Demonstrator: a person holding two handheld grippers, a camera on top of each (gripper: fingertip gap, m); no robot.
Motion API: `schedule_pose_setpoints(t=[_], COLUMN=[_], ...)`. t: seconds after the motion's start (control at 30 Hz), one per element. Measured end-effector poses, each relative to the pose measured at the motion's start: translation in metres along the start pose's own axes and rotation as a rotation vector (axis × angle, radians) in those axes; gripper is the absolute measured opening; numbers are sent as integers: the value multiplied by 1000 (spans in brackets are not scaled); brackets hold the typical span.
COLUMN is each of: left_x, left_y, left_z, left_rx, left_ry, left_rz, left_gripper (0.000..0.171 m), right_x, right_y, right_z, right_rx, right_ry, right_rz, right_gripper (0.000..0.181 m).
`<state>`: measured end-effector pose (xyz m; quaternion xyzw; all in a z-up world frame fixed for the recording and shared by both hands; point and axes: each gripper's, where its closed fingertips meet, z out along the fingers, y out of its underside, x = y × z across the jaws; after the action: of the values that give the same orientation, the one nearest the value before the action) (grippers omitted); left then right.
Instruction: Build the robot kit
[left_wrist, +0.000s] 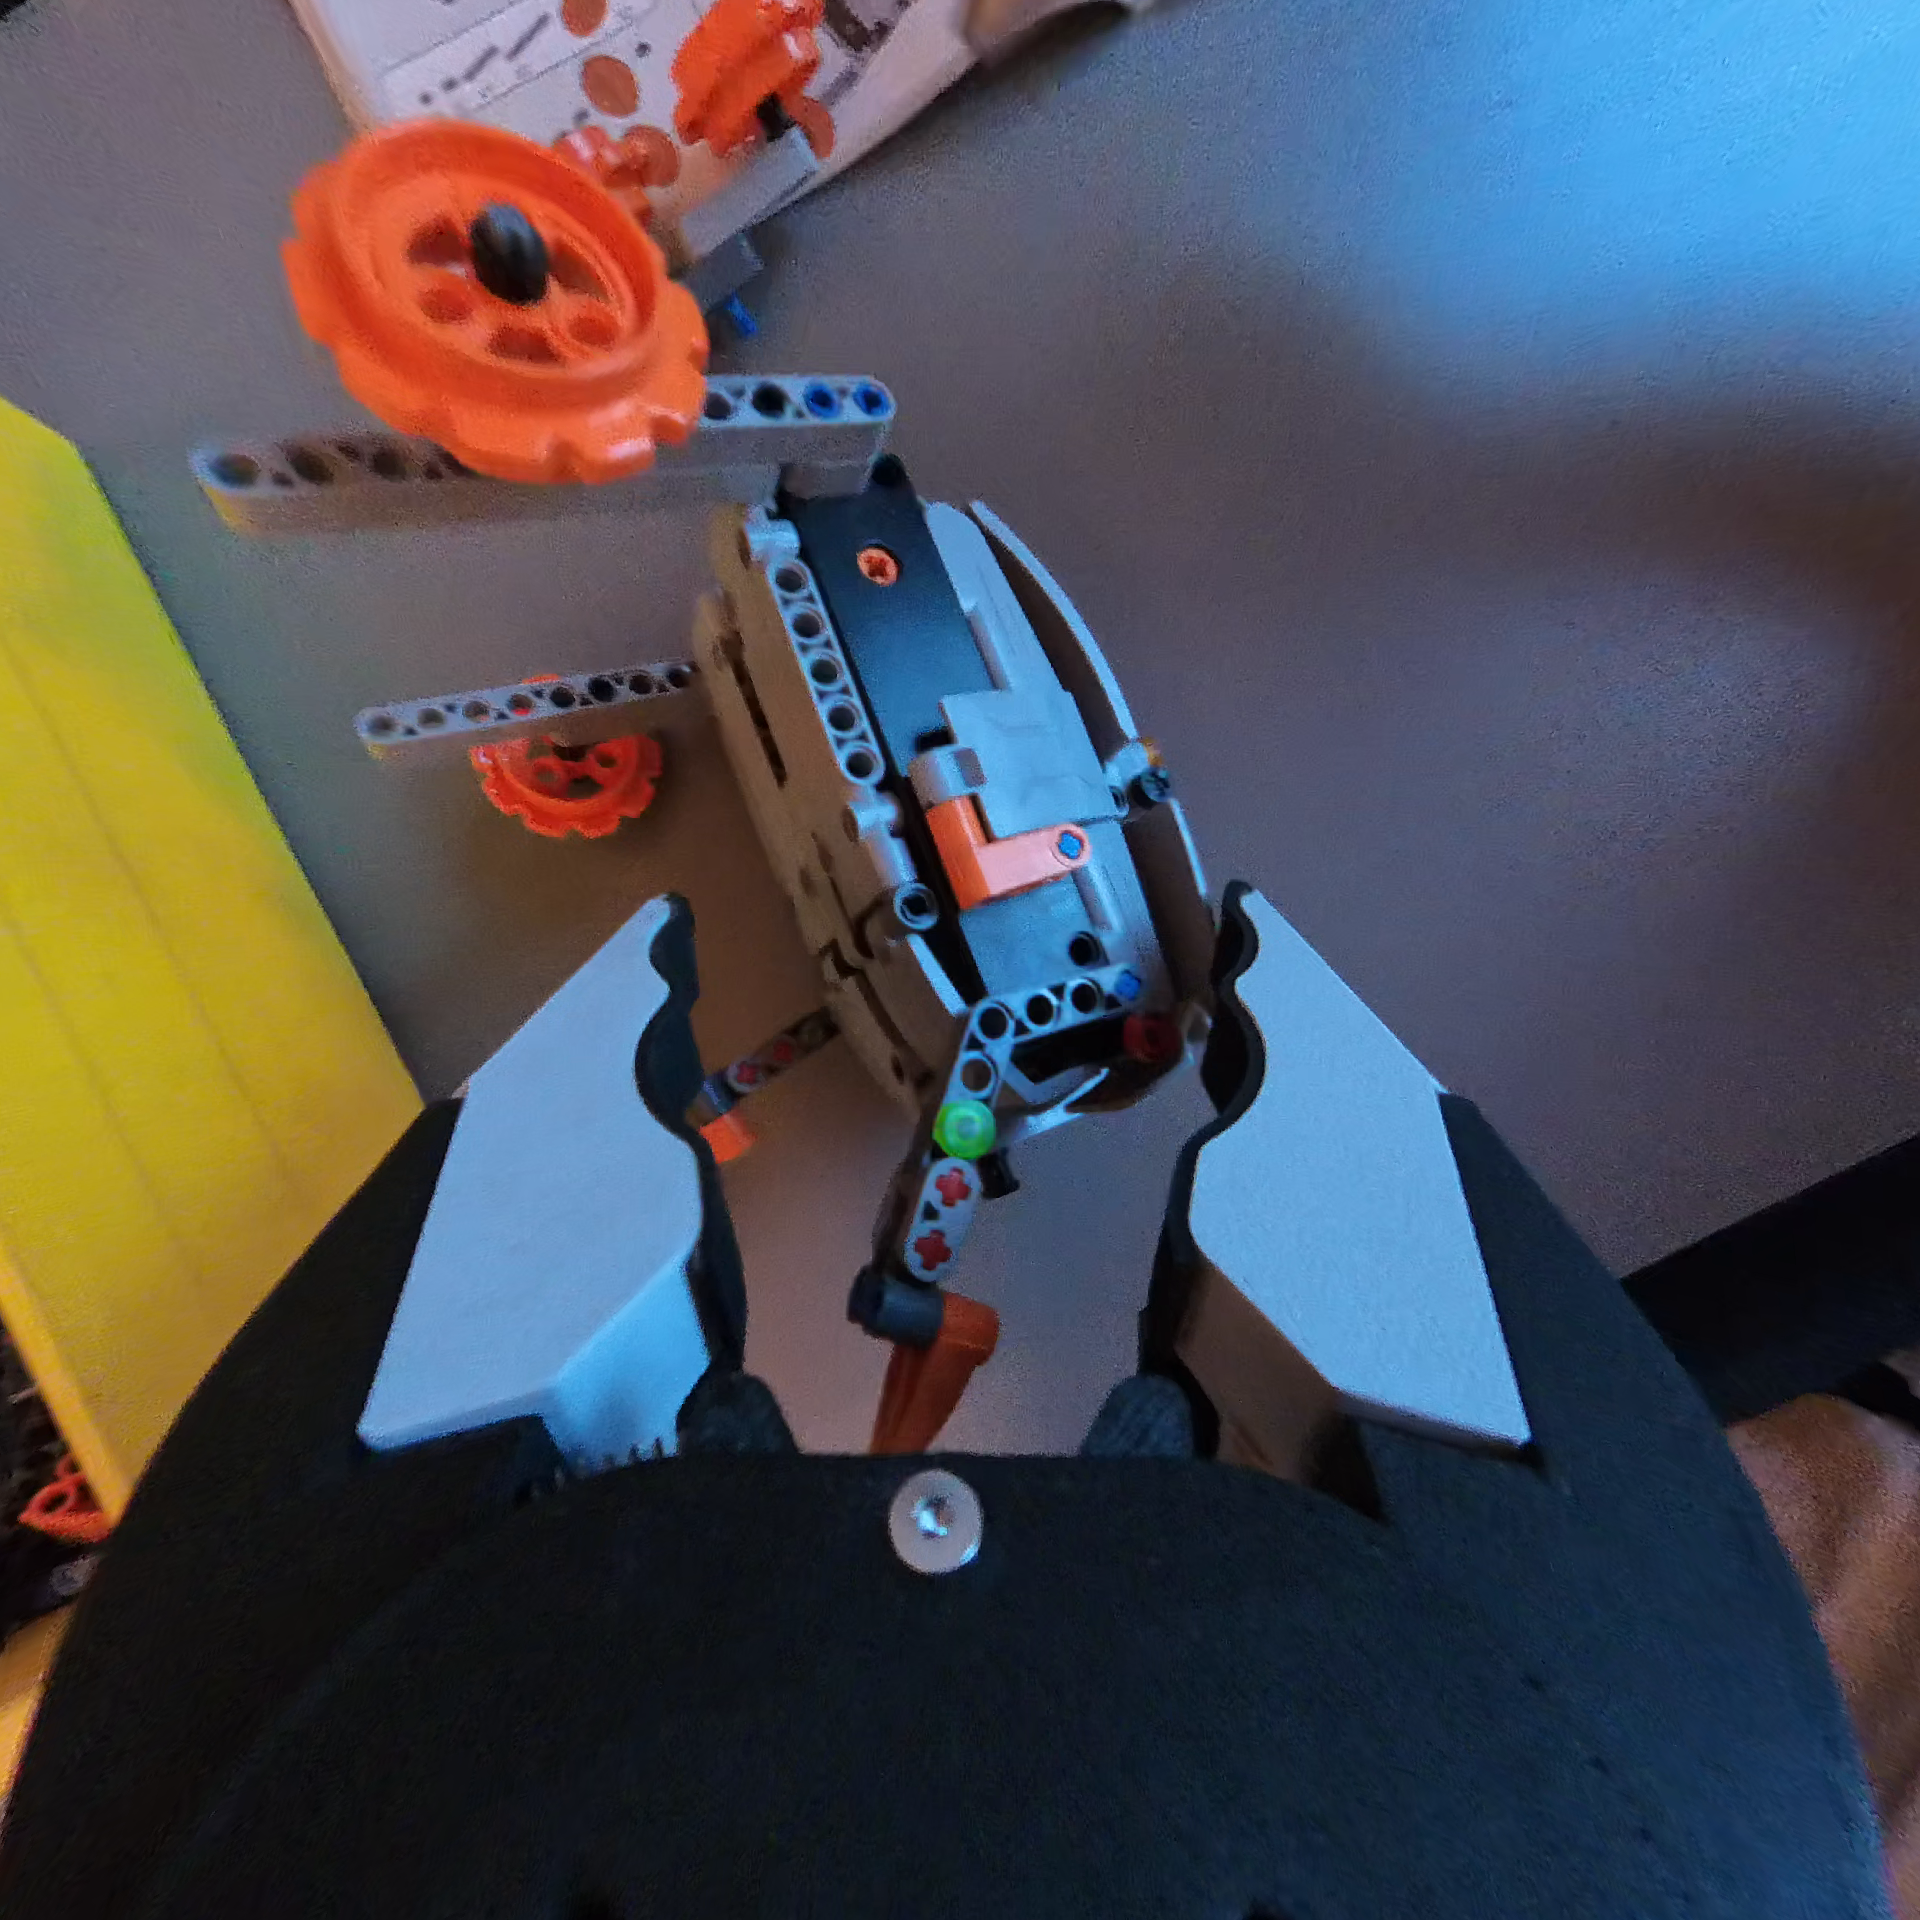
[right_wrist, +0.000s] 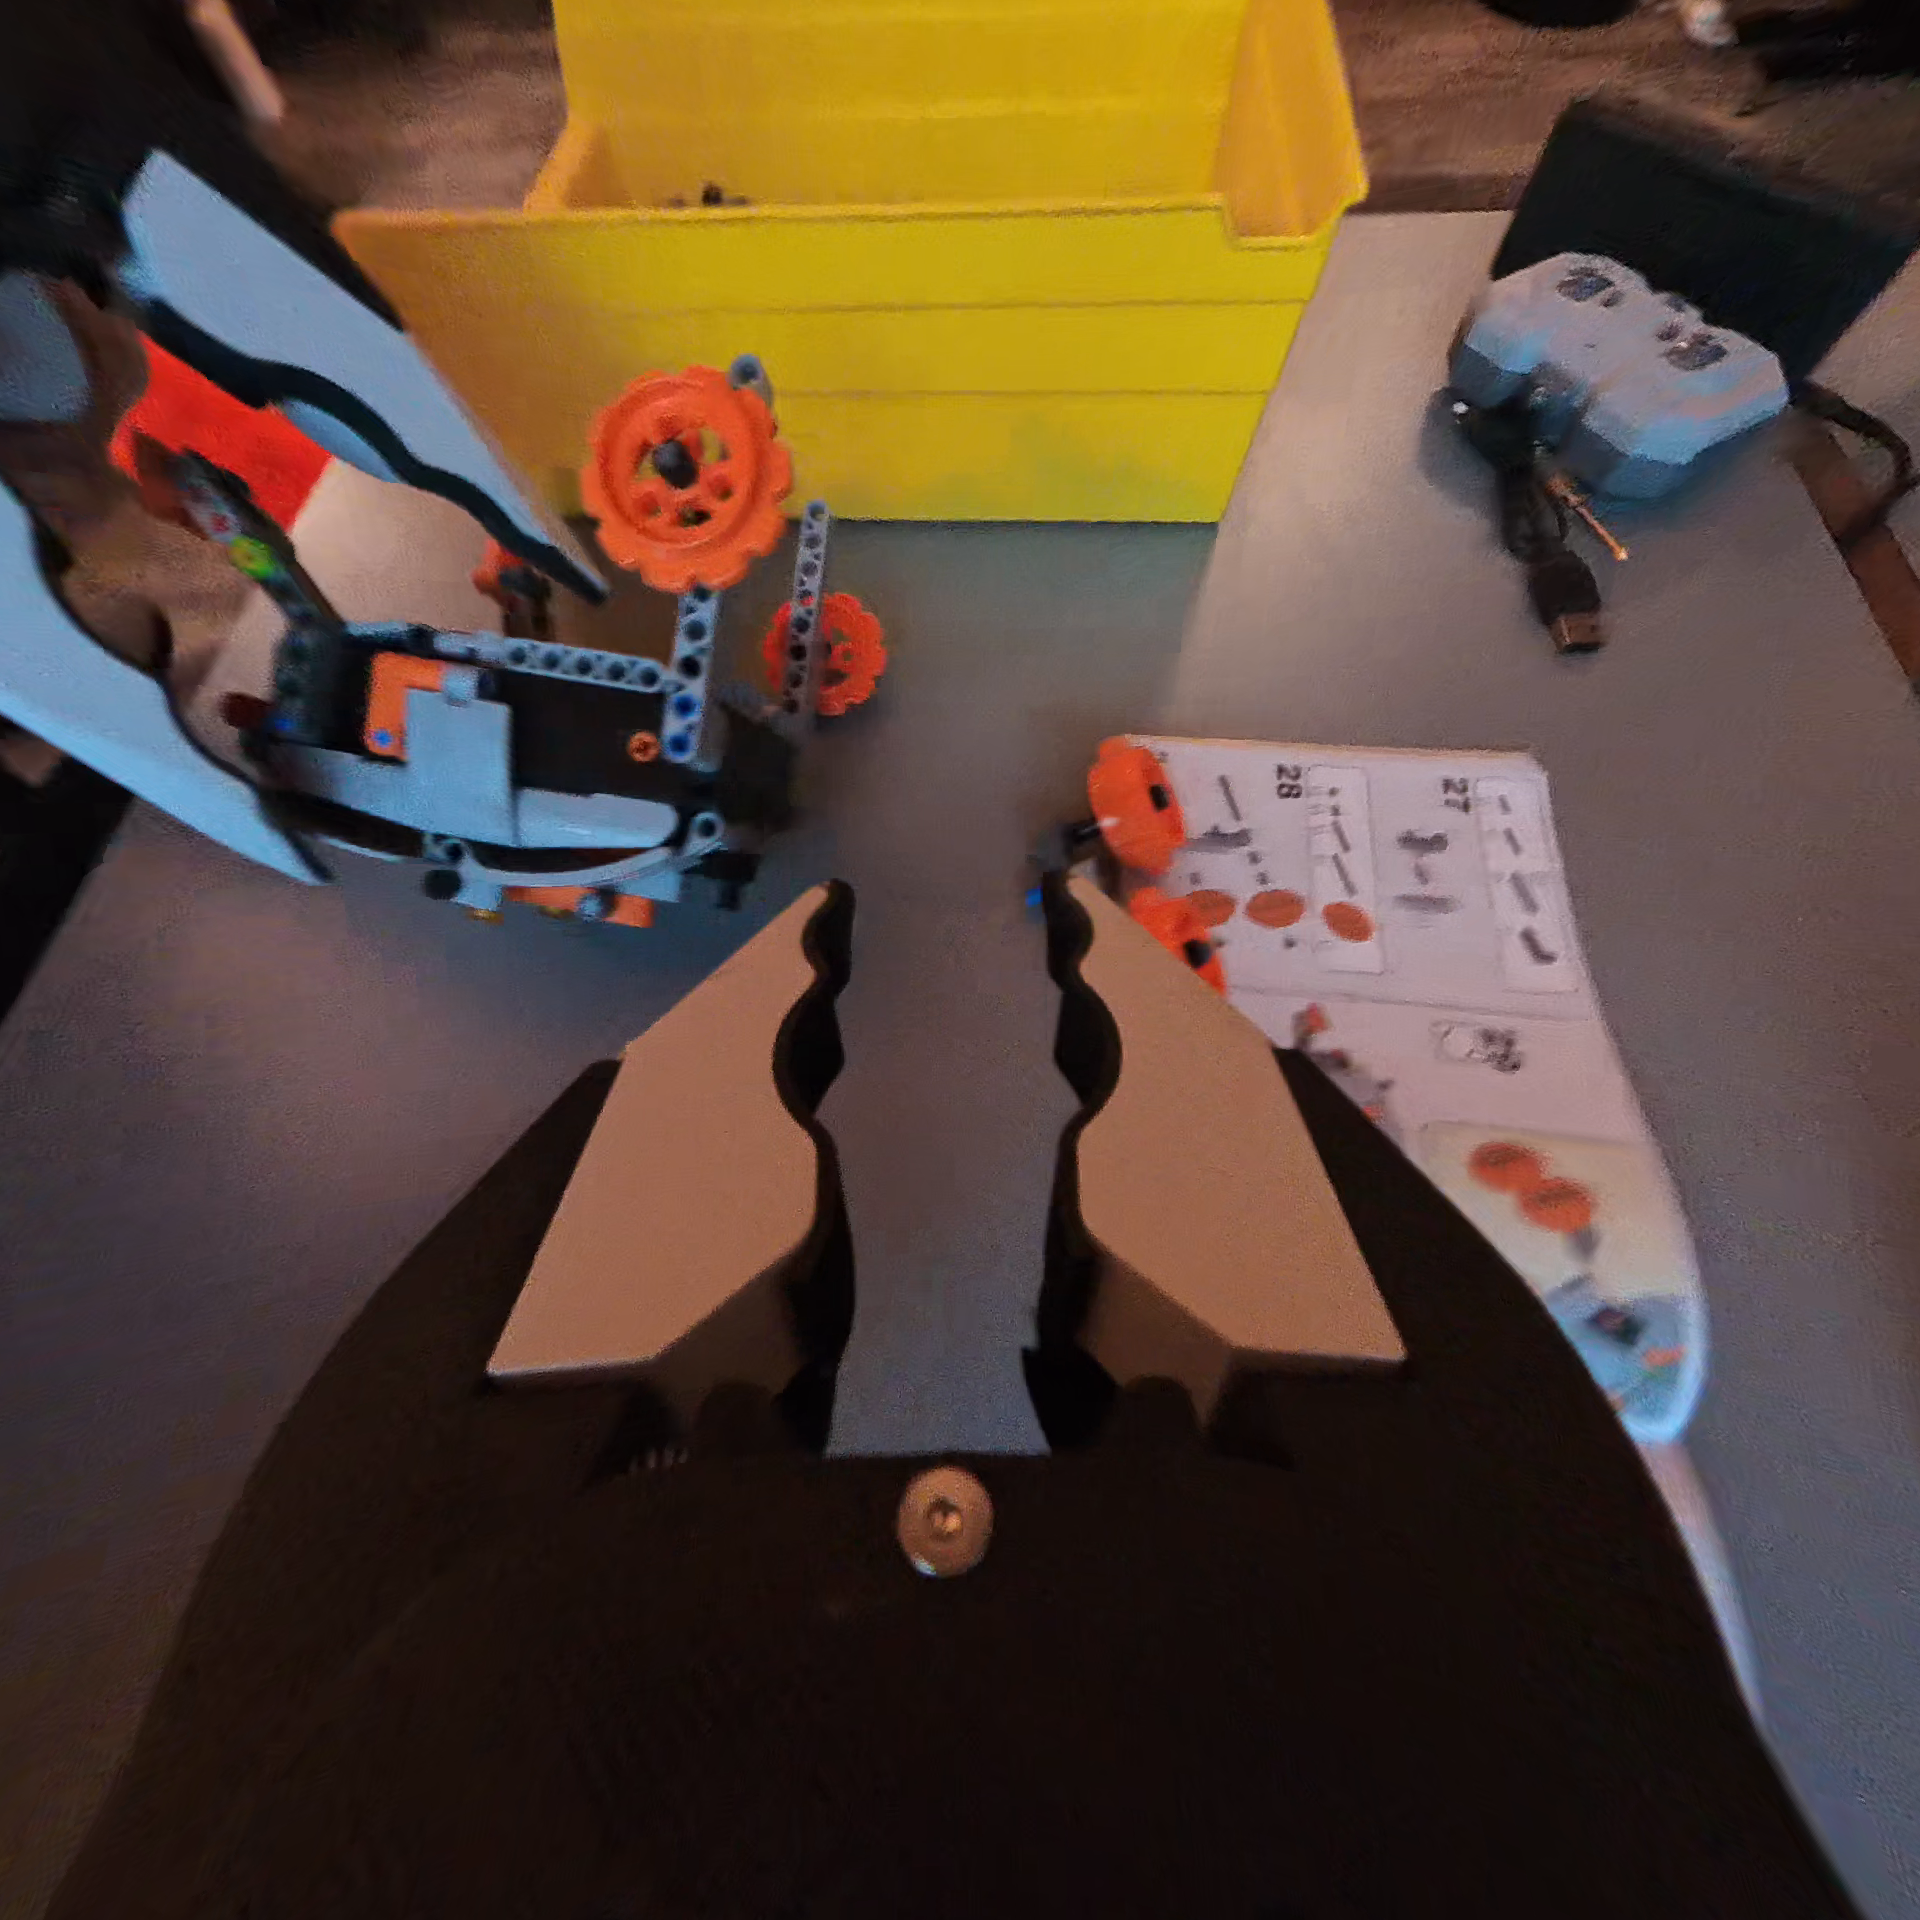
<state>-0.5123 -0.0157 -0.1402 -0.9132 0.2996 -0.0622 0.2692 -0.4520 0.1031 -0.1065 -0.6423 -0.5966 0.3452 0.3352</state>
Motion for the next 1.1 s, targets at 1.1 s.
schedule_pose_setpoints(t=[1.1], left_x=[2], left_y=[0], left_z=[-64], left_rx=[480], left_ry=[153], left_rz=[41], left_gripper=[77], right_x=[-365], right_y=[154], right_z=[-103], right_rx=[-438], right_ry=[164], right_rz=[164], right_gripper=[50])
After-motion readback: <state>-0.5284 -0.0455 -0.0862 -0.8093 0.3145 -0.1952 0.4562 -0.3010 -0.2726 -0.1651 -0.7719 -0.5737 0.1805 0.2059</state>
